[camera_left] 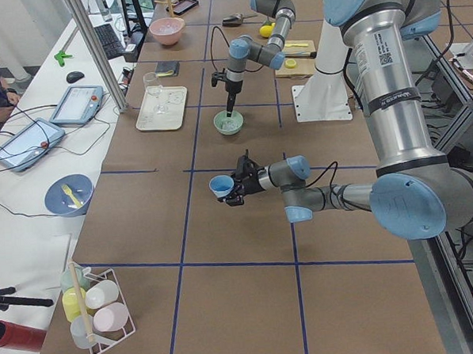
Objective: Pour ice into bowl
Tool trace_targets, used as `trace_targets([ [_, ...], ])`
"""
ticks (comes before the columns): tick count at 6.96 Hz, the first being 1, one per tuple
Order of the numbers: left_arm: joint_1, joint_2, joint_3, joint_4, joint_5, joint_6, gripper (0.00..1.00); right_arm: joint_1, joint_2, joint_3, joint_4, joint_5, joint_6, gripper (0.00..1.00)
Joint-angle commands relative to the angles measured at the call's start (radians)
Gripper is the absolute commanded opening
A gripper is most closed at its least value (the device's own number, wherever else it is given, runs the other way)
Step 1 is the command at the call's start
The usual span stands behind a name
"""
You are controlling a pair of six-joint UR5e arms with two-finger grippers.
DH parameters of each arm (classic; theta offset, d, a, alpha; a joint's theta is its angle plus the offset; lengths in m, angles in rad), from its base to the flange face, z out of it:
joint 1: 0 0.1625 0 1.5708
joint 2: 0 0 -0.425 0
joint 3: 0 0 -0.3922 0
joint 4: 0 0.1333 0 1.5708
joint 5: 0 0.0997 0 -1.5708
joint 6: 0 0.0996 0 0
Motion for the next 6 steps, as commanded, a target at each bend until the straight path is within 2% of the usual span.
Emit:
trace_targets([
  [1,0.005,-0.008,0.003,0.007,0.004,-0.01,0.0,-0.012,0.009,-0.019,0.002,-0.004,0.004,0.01],
  [4,0.011,-0.042,0.051,0.015,0.006,-0.06,0.0,-0.012,0.009,-0.023,0.003,-0.002,-0.013,0.0],
  [6,0.016,-0.064,0.088,0.018,0.01,-0.075,0.0,0.002,0.012,0.011,0.003,0.007,-0.01,0.0],
])
